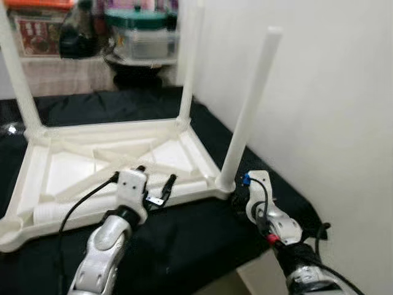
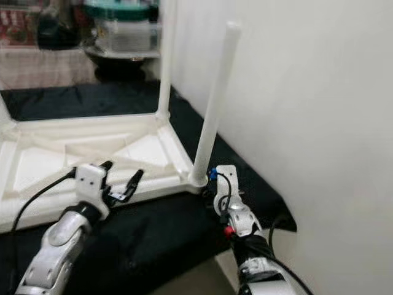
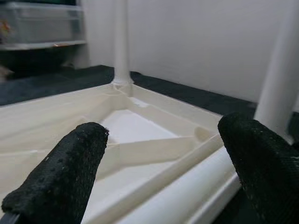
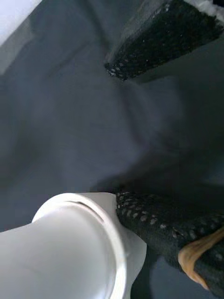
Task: Building children table
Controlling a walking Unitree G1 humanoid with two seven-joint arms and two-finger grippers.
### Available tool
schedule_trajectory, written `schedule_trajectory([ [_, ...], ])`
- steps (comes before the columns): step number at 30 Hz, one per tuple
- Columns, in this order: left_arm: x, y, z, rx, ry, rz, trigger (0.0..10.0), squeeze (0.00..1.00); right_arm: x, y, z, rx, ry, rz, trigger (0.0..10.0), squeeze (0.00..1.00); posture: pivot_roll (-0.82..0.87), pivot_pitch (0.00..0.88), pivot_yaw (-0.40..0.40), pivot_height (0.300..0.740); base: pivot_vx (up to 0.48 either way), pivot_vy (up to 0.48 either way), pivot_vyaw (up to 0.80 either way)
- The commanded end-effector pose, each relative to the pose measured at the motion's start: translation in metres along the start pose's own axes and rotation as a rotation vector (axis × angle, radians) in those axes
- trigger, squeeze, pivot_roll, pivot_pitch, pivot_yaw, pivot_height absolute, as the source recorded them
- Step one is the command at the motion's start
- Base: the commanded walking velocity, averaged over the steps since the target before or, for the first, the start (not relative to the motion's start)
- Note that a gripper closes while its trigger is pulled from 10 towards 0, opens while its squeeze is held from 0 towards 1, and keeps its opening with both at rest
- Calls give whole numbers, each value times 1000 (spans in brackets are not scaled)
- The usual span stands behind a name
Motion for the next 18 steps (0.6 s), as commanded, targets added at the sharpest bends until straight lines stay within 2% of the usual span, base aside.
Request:
schedule_trajectory([
  [1, -6, 1, -2, -2, 2, 24, 10000, 0, 7, -1, 11, 32, -2, -38, 10000, 0, -1, 0, -76, 740, 0, 0, 0],
  [4, -5, 1, -2, -2, 0, 24, 10000, 0, 9, -1, 10, 32, -1, -45, 10000, 0, -1, 0, -76, 740, 0, 0, 0],
  [10, -11, -1, -3, -20, 0, 44, 10000, 0, 14, -11, 8, 42, -5, -109, 10000, 0, -58, 0, 3, 740, 0, 0, 0],
  [18, -13, 3, -4, -36, 0, 50, 10000, 0, 11, -17, 11, 43, -2, -128, 10000, 0, -116, 0, 72, 740, 0, 0, 0],
])
Point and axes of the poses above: a point about 5 cm out from each wrist's last joint towards the gripper, its own y axis pointing out of the wrist towards the gripper, its own x axis along the axis of the wrist's last joint, z = x × y, the point moved 6 cm from there along y, pointing out of the wrist towards the gripper, and after that the axes turned 15 degrees about y, right-handed, at the moved point
